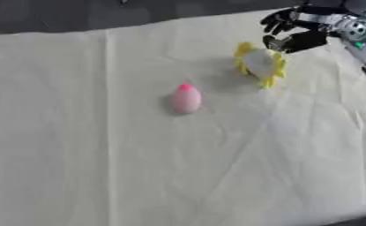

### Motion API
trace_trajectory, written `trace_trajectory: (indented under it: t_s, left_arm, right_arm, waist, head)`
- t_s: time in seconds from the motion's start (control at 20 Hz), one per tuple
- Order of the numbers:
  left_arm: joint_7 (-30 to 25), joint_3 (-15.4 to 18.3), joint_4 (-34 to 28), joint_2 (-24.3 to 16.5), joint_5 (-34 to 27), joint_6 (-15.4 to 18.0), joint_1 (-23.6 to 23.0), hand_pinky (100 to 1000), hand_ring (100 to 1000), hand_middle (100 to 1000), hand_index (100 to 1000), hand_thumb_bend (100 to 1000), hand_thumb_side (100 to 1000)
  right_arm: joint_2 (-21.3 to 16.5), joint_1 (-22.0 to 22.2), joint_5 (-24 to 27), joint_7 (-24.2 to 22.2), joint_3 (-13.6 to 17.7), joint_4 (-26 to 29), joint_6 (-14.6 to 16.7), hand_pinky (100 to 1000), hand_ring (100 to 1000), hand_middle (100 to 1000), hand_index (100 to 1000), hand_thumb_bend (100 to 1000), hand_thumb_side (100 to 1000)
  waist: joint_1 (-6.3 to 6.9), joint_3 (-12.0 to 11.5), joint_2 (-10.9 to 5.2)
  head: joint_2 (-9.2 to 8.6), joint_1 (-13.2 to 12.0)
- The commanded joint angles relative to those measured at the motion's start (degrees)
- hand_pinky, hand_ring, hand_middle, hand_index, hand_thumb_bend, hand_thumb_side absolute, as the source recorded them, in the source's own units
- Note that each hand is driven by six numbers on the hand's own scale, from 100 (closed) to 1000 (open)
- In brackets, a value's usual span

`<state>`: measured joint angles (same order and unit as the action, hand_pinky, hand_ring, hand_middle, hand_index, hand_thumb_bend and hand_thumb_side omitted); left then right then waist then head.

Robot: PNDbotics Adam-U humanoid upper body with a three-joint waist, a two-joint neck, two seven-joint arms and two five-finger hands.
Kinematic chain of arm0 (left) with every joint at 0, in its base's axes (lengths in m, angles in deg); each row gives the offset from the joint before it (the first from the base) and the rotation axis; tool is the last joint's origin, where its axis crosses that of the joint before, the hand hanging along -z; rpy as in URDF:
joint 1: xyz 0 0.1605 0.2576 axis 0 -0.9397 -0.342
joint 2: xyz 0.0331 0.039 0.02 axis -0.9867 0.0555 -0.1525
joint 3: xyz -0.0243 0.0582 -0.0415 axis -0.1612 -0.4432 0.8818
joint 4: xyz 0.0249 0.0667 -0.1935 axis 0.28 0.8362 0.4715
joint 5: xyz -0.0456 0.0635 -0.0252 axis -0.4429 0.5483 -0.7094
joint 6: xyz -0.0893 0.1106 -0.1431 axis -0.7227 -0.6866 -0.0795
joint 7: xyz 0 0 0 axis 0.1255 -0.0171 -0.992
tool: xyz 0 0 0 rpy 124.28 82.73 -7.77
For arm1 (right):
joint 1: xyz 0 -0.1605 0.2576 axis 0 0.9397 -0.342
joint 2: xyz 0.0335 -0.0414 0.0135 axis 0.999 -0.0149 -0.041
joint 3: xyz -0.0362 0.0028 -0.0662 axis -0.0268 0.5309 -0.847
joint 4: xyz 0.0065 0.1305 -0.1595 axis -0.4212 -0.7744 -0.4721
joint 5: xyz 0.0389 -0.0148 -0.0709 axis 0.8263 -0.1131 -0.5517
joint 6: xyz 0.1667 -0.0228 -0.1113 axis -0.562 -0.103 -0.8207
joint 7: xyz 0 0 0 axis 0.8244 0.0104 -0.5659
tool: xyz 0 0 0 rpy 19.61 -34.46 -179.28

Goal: Pick up the objects with one hand, pass them to the other hand, and then place them into the box on the other side of the table.

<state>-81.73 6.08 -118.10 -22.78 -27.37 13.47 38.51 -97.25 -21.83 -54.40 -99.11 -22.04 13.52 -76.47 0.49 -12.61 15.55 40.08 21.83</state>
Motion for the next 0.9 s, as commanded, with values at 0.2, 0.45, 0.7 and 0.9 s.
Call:
trace_trajectory:
  t_s: [0.2,0.45,0.7,0.9]
  left_arm:
    - [0.0,0.8,-0.6,-2.5,0.0,-0.2,1.4,809,717,647,744,100,422]
    - [0.0,0.8,-0.6,-2.5,0.2,-0.2,1.5,810,716,646,743,100,421]
    - [0.0,0.7,-0.5,-2.5,0.2,-0.2,1.4,810,718,644,740,100,422]
    - [0.1,0.8,-0.5,-2.6,0.2,-0.2,1.4,810,718,643,739,100,420]
  right_arm:
    - [-0.8,-0.1,-2.6,-0.4,0.2,0.0,0.2,925,862,828,942,100,699]
    - [-0.6,0.2,-3.1,-1.3,0.1,-0.2,0.1,925,864,831,945,100,773]
    - [-0.4,0.6,-4.4,-0.8,0.2,-0.6,-0.4,927,869,836,952,100,823]
    - [-0.3,1.0,-6.5,0.1,0.2,-0.9,-1.1,928,873,839,956,100,832]
  waist:
    - [-0.74,0.0,0.17]
    - [-0.88,0.0,0.24]
    - [-0.99,-0.1,0.37]
    - [-0.99,-0.1,0.54]
  head:
    - [-0.65,-0.1]
    - [-0.46,-0.4]
    - [-0.48,-0.5]
    - [-0.68,-0.5]
